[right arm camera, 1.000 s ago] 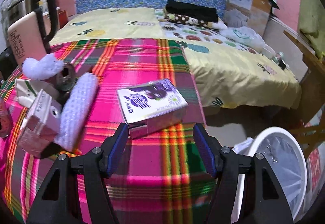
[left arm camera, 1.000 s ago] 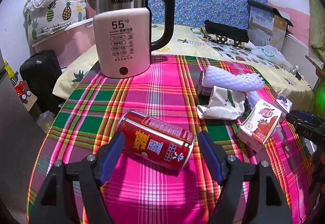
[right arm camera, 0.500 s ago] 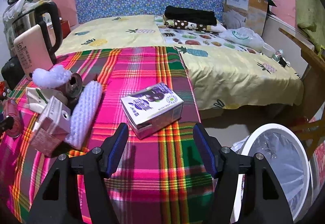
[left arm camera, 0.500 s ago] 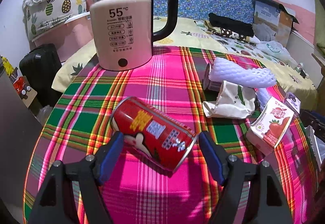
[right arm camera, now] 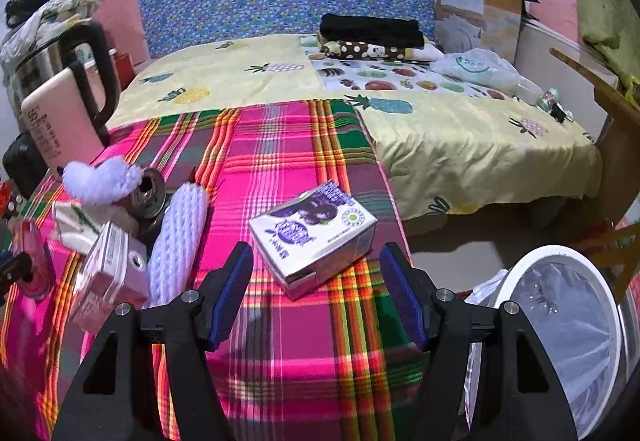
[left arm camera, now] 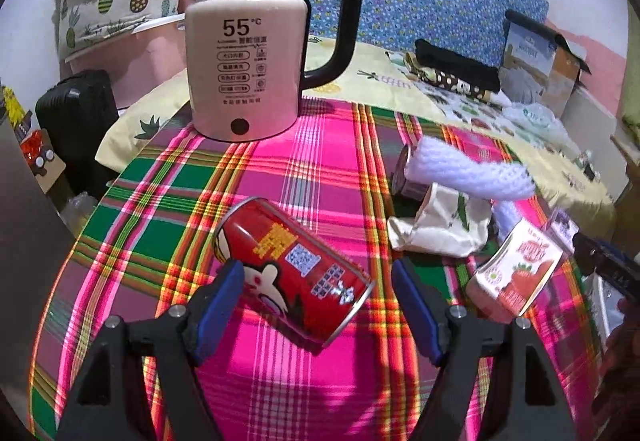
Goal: Collect trash
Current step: 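Grasp the red can with the left tool while the right tool grasps the purple box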
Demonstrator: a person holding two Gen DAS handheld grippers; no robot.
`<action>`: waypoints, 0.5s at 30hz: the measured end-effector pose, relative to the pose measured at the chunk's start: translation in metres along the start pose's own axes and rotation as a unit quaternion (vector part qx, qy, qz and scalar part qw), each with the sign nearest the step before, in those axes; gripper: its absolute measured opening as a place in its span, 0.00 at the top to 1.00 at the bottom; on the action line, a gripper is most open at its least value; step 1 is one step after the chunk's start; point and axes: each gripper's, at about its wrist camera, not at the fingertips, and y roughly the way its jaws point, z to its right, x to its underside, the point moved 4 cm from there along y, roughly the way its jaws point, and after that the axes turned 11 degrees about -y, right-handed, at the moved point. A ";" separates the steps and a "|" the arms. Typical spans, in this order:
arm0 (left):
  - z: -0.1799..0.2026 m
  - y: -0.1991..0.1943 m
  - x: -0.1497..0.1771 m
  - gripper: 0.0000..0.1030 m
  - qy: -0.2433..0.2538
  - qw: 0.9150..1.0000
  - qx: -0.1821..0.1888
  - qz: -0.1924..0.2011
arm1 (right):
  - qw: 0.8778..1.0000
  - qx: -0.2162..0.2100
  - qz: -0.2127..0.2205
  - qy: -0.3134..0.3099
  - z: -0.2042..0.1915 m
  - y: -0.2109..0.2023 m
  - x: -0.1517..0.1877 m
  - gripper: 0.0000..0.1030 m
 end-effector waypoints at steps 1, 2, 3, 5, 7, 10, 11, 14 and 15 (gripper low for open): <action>0.001 0.000 -0.002 0.25 -0.004 1.000 0.002 0.002 | 1.000 0.002 0.000 0.005 0.002 0.001 -0.001 0.35; 0.001 0.000 -0.003 0.25 -0.006 1.000 0.003 0.004 | 1.000 0.004 -0.001 0.011 0.003 0.002 -0.001 0.35; 0.002 0.001 -0.004 0.25 -0.008 1.000 0.004 0.004 | 1.000 0.005 -0.002 0.017 0.005 0.003 -0.001 0.35; 0.004 0.002 -0.006 0.25 -0.013 1.000 0.007 0.005 | 1.000 0.004 -0.004 0.029 0.006 0.006 -0.003 0.35; 0.005 0.003 -0.008 0.25 -0.016 1.000 0.010 0.007 | 0.999 0.000 -0.008 0.044 0.008 0.009 -0.004 0.35; 0.006 0.005 -0.010 0.25 -0.018 1.000 0.013 0.008 | 0.997 -0.009 -0.014 0.071 0.010 0.014 -0.005 0.35; 0.005 0.005 -0.010 0.25 -0.019 1.000 0.013 0.008 | 0.997 -0.013 -0.018 0.080 0.011 0.018 -0.006 0.35; 0.004 0.007 -0.010 0.25 -0.020 1.000 0.014 0.005 | 0.994 -0.041 -0.035 0.094 0.007 0.030 -0.006 0.35; 0.003 0.007 -0.010 0.25 -0.021 1.000 0.014 0.004 | 0.993 -0.050 -0.042 0.093 0.005 0.033 -0.005 0.35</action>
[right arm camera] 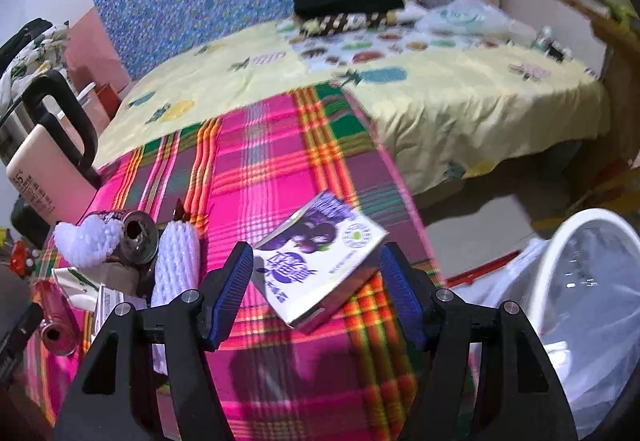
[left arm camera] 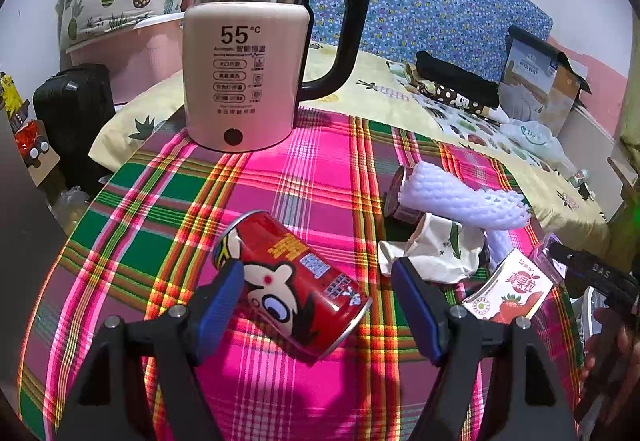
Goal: Collect trash
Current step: 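Grasp the red can with the left tool while the right tool grasps the purple box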
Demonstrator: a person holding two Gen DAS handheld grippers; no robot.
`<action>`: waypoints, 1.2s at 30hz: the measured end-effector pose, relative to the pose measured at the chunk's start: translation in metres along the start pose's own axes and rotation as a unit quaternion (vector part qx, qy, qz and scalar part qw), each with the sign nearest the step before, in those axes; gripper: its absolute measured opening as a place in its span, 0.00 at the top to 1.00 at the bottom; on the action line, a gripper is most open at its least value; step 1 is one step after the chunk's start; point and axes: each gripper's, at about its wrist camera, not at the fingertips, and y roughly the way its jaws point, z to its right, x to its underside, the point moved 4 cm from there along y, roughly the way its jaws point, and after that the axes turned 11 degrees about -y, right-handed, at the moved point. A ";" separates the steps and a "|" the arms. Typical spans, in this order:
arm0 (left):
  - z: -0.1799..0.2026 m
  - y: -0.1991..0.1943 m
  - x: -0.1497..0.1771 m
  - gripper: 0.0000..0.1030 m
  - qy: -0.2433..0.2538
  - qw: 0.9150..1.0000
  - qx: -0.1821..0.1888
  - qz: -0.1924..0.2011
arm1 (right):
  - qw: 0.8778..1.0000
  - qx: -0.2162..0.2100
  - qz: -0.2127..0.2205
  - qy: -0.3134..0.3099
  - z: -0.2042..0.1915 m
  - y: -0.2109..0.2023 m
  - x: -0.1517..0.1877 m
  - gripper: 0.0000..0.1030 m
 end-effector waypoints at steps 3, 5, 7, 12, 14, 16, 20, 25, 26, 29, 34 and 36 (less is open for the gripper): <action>-0.002 0.002 -0.001 0.25 -0.001 1.000 0.000 -0.001 | 0.999 -0.044 -0.010 -0.021 -0.011 0.008 0.001 0.35; -0.004 0.001 -0.001 0.25 -0.001 1.000 -0.001 -0.001 | 0.997 -0.056 -0.009 -0.052 -0.021 0.007 0.003 0.35; -0.005 0.002 -0.001 0.25 -0.002 1.000 -0.001 -0.001 | 0.996 -0.052 -0.009 -0.068 -0.024 0.007 0.003 0.35; -0.005 0.003 -0.001 0.25 0.000 1.000 -0.002 -0.002 | 0.998 -0.035 0.003 -0.048 -0.020 0.004 -0.003 0.35; -0.005 0.004 0.000 0.24 -0.001 1.000 -0.004 -0.003 | 0.999 -0.021 0.003 -0.041 -0.022 0.007 -0.006 0.35; -0.006 0.006 0.000 0.24 -0.002 1.000 -0.004 -0.006 | 0.999 -0.009 -0.001 -0.039 -0.021 0.014 -0.012 0.35; -0.007 0.010 0.000 0.24 -0.003 1.000 -0.006 -0.011 | 0.999 0.006 -0.011 -0.038 -0.019 0.023 -0.011 0.35; -0.007 0.014 0.002 0.24 -0.008 1.000 0.002 -0.024 | 0.999 0.000 -0.012 -0.045 -0.016 0.017 -0.006 0.39; -0.006 0.015 0.003 0.24 -0.009 1.000 0.005 -0.028 | 0.999 -0.005 -0.012 -0.043 -0.014 0.015 -0.004 0.40; -0.007 0.016 0.005 0.25 -0.014 0.999 0.013 -0.038 | 0.999 -0.017 -0.012 -0.048 -0.013 0.008 0.003 0.41; -0.005 0.011 0.013 0.25 0.000 0.998 0.031 -0.047 | 0.995 -0.051 -0.015 -0.083 -0.018 -0.010 0.026 0.41; -0.005 0.006 0.017 0.25 0.010 0.998 0.040 -0.048 | 0.993 -0.064 -0.017 -0.100 -0.020 -0.019 0.035 0.41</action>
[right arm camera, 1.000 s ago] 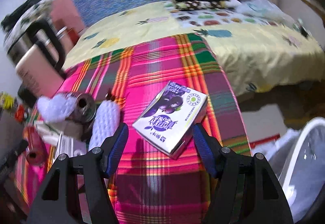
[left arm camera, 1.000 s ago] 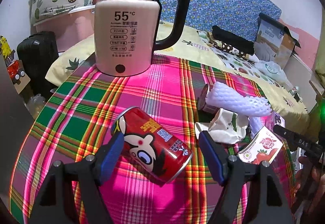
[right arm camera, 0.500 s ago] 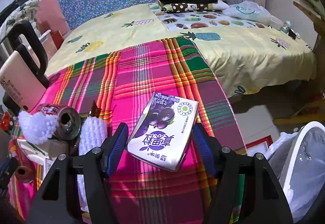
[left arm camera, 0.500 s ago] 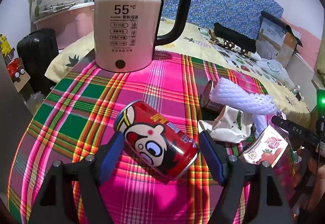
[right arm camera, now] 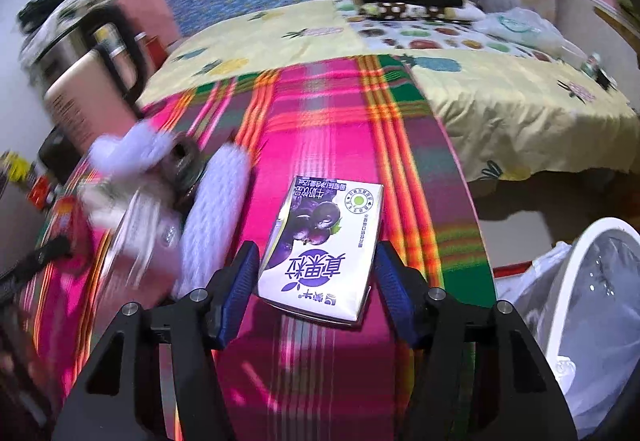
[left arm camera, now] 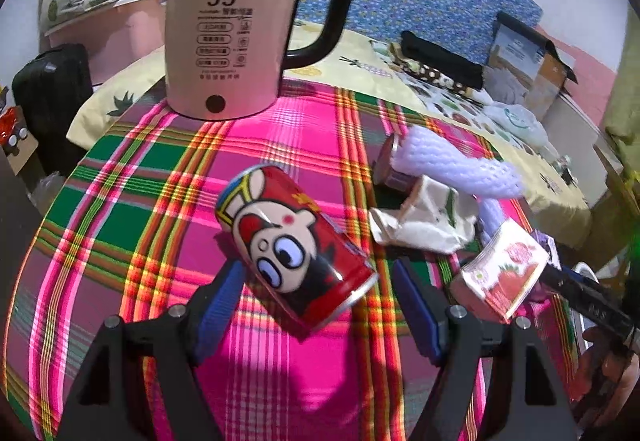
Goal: Collect trash
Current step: 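Grasp the red can with the left tool while the right tool grasps the purple box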
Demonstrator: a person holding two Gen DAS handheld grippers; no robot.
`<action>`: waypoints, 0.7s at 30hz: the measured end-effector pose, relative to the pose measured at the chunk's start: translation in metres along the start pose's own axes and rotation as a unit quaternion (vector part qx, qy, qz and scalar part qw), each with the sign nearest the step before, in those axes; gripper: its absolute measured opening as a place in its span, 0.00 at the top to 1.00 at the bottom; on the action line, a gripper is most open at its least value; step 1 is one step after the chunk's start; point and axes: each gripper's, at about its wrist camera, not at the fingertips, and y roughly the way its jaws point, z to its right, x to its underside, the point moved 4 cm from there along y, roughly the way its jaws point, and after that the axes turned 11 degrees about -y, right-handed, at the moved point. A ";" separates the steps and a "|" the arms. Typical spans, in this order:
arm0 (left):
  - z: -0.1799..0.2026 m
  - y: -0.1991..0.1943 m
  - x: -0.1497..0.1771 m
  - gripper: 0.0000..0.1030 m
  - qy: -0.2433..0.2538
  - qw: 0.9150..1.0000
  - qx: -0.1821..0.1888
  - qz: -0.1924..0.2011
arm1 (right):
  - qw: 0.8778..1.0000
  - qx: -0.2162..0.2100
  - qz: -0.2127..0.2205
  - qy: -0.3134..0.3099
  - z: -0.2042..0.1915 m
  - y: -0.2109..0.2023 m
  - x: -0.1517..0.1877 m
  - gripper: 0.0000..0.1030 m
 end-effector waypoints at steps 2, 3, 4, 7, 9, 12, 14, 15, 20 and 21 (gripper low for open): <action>-0.001 -0.005 0.004 0.25 0.006 1.000 0.006 -0.001 | 1.000 -0.015 -0.003 -0.018 -0.005 -0.007 0.008 0.41; -0.002 -0.008 0.006 0.25 0.007 1.000 0.008 -0.002 | 0.999 -0.021 -0.005 -0.028 -0.007 -0.011 0.013 0.41; -0.004 -0.010 0.006 0.25 0.004 1.000 0.007 -0.001 | 0.999 -0.026 -0.006 -0.034 -0.007 -0.014 0.016 0.40; -0.010 -0.015 0.002 0.25 -0.027 1.000 0.003 0.008 | 0.999 -0.022 -0.002 -0.029 -0.004 -0.020 0.021 0.40; -0.011 -0.015 -0.003 0.24 -0.045 0.999 0.002 0.013 | 1.000 -0.014 0.001 -0.015 -0.002 -0.021 0.023 0.39; -0.009 -0.011 -0.013 0.24 -0.070 0.997 -0.003 0.019 | 1.000 -0.012 0.002 0.003 0.000 -0.019 0.024 0.38; -0.009 -0.006 -0.020 0.24 -0.083 0.996 -0.020 0.025 | 1.000 -0.008 0.004 0.008 -0.002 -0.018 0.024 0.37; -0.009 -0.002 -0.022 0.24 -0.088 0.995 -0.028 0.025 | 1.000 -0.004 0.006 0.009 -0.002 -0.019 0.024 0.37; -0.011 0.021 -0.022 0.25 -0.090 0.994 -0.068 0.009 | 1.000 0.004 0.012 0.013 -0.004 -0.019 0.024 0.37; -0.011 0.025 -0.020 0.27 -0.087 0.994 -0.071 0.002 | 1.000 0.005 0.011 0.011 -0.005 -0.018 0.024 0.37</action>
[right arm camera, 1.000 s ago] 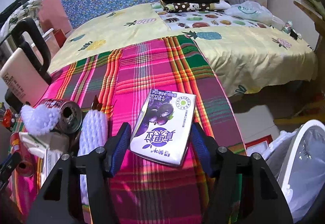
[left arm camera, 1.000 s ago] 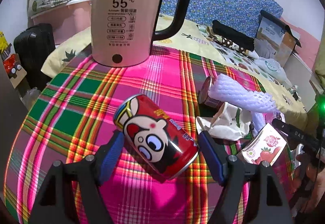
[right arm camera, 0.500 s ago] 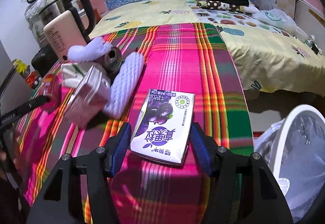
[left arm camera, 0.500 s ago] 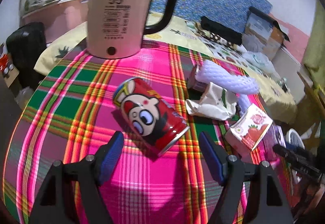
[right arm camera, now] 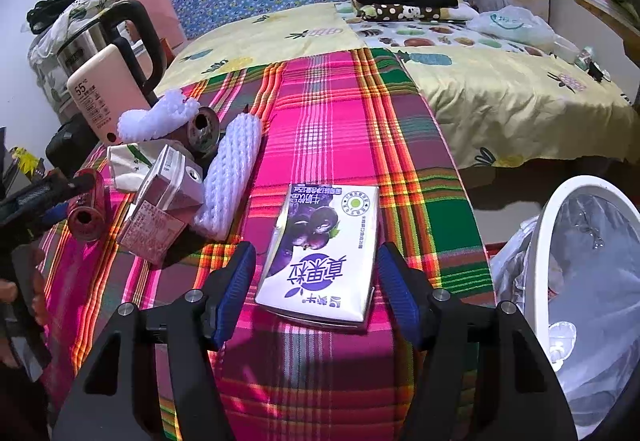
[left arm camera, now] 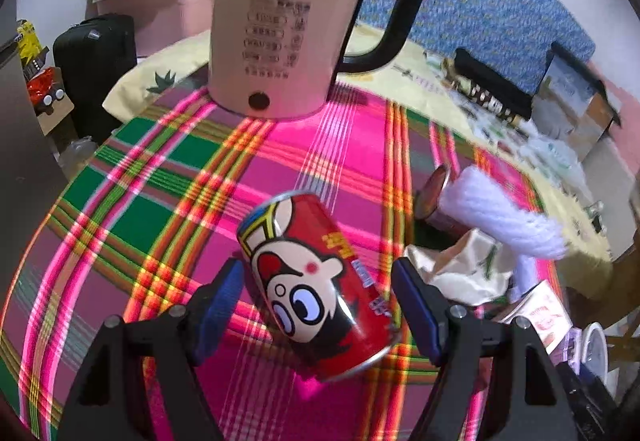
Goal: Collect trash
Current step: 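Grasp the red can with the left tool while the right tool grasps the purple box, then carry the red can and purple box over the white bin and open both tools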
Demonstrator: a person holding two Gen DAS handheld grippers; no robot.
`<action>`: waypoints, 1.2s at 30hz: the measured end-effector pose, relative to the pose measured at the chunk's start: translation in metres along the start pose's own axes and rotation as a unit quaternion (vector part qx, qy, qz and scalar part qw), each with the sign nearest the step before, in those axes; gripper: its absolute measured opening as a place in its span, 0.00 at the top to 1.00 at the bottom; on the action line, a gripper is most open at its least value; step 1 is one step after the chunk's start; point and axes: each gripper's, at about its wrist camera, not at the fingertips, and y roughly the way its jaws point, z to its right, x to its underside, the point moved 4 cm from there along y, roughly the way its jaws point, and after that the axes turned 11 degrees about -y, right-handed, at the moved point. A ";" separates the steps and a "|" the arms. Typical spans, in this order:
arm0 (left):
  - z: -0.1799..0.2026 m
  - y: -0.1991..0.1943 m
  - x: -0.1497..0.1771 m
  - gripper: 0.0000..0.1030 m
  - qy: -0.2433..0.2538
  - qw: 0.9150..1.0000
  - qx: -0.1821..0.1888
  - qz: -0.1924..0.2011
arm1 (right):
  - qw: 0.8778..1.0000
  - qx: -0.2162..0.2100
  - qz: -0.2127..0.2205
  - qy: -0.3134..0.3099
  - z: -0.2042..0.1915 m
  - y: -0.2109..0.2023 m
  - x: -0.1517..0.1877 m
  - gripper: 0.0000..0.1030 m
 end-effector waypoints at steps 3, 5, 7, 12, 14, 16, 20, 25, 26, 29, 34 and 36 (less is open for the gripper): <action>0.001 0.007 0.006 0.38 0.018 1.000 -0.005 -0.011 | 1.000 0.008 -0.005 -0.010 -0.002 0.002 0.002 0.37; 0.002 0.008 0.010 0.42 0.035 0.999 -0.010 -0.013 | 1.000 0.010 -0.005 -0.014 -0.003 0.002 0.003 0.37; 0.005 0.005 0.013 0.42 0.049 0.999 -0.007 -0.013 | 1.000 0.010 -0.007 -0.017 -0.003 0.002 0.004 0.37; 0.009 -0.004 0.025 0.43 0.091 0.996 -0.002 -0.013 | 1.000 0.010 -0.011 -0.019 -0.001 0.000 0.007 0.37; 0.012 -0.009 0.032 0.43 0.115 0.993 0.001 -0.014 | 1.000 0.008 -0.011 -0.023 -0.002 -0.002 0.007 0.37; 0.015 -0.014 0.040 0.43 0.141 0.990 0.004 -0.014 | 1.000 0.008 -0.010 -0.028 -0.002 -0.004 0.009 0.37; 0.016 -0.022 0.051 0.43 0.162 0.987 0.006 -0.013 | 1.000 0.011 0.000 -0.028 0.001 -0.011 0.012 0.37; 0.015 -0.023 0.050 0.42 0.153 0.988 0.009 -0.015 | 1.000 0.014 0.007 -0.018 0.002 -0.013 0.010 0.37; 0.016 -0.024 0.049 0.42 0.151 0.988 0.011 -0.015 | 1.000 0.015 0.006 -0.018 0.001 -0.012 0.009 0.37; 0.018 -0.023 0.046 0.38 0.143 0.990 0.017 -0.011 | 0.999 0.023 0.008 -0.021 0.000 -0.012 0.007 0.37; 0.020 -0.012 0.046 0.38 0.134 0.991 0.015 -0.023 | 0.999 0.031 0.003 -0.020 0.000 -0.005 0.003 0.37; 0.021 -0.010 0.047 0.38 0.137 0.990 0.010 -0.020 | 0.999 0.033 -0.001 -0.020 0.001 -0.002 0.003 0.37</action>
